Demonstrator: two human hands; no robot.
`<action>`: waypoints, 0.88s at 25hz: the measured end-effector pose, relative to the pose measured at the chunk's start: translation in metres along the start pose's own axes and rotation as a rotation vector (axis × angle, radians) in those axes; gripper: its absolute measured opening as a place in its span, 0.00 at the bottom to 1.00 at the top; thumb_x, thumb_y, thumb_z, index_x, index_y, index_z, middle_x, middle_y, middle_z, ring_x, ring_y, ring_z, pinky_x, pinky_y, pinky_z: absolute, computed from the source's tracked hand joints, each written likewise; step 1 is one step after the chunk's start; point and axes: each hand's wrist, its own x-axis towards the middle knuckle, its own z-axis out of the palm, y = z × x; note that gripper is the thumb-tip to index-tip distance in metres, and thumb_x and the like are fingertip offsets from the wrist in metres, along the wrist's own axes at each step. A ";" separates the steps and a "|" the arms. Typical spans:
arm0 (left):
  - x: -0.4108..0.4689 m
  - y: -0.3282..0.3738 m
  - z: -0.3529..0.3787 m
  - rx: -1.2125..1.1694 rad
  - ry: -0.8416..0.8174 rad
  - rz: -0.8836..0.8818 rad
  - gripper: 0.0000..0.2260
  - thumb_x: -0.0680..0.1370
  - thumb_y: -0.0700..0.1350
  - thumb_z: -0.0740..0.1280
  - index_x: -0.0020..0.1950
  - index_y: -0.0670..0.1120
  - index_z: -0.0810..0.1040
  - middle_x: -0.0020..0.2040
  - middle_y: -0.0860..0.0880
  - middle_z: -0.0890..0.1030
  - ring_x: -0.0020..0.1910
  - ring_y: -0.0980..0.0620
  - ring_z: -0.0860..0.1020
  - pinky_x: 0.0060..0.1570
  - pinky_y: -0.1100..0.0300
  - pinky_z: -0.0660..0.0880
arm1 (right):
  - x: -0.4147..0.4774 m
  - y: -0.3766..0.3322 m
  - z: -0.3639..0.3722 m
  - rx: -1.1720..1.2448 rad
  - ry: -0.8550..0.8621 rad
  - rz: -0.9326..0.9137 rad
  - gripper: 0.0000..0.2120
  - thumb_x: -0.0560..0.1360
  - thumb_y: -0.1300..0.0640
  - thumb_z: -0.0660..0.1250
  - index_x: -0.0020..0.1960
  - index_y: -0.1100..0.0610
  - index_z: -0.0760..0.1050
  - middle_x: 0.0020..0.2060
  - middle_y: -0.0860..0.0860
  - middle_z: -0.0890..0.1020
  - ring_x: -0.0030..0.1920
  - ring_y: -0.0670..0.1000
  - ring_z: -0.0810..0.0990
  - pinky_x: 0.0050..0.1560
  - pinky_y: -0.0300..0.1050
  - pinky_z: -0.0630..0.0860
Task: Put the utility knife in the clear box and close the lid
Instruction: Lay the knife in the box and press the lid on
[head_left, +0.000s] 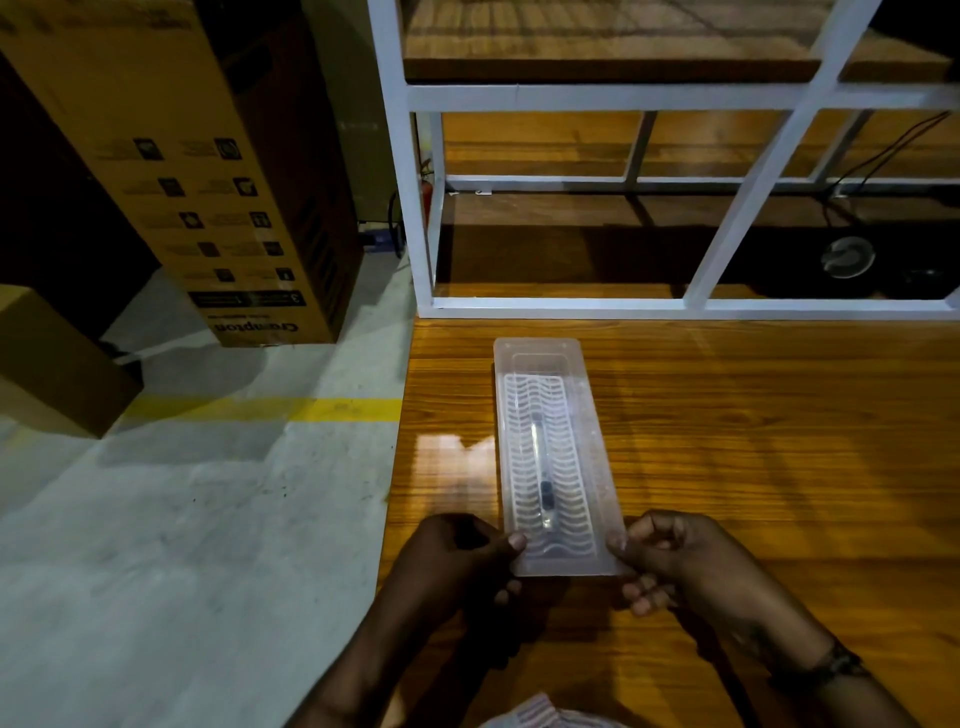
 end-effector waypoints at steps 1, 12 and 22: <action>0.001 -0.001 0.000 0.000 0.009 0.003 0.14 0.77 0.49 0.75 0.47 0.36 0.83 0.39 0.38 0.88 0.34 0.47 0.84 0.42 0.50 0.79 | 0.000 0.001 0.000 0.022 -0.007 -0.009 0.11 0.70 0.62 0.74 0.45 0.68 0.76 0.28 0.61 0.80 0.24 0.52 0.81 0.23 0.43 0.79; 0.016 -0.008 0.000 0.089 0.045 0.025 0.16 0.77 0.55 0.73 0.45 0.42 0.85 0.40 0.41 0.88 0.42 0.40 0.87 0.40 0.54 0.81 | 0.013 0.004 -0.003 0.029 0.004 -0.038 0.06 0.74 0.64 0.73 0.46 0.68 0.79 0.34 0.62 0.83 0.29 0.54 0.81 0.27 0.44 0.81; 0.060 0.005 0.005 -0.022 0.269 0.120 0.09 0.76 0.50 0.76 0.46 0.45 0.84 0.37 0.50 0.86 0.31 0.53 0.84 0.29 0.60 0.79 | 0.041 -0.019 0.011 0.183 0.137 -0.200 0.06 0.79 0.65 0.69 0.53 0.67 0.79 0.36 0.58 0.86 0.29 0.51 0.84 0.26 0.42 0.78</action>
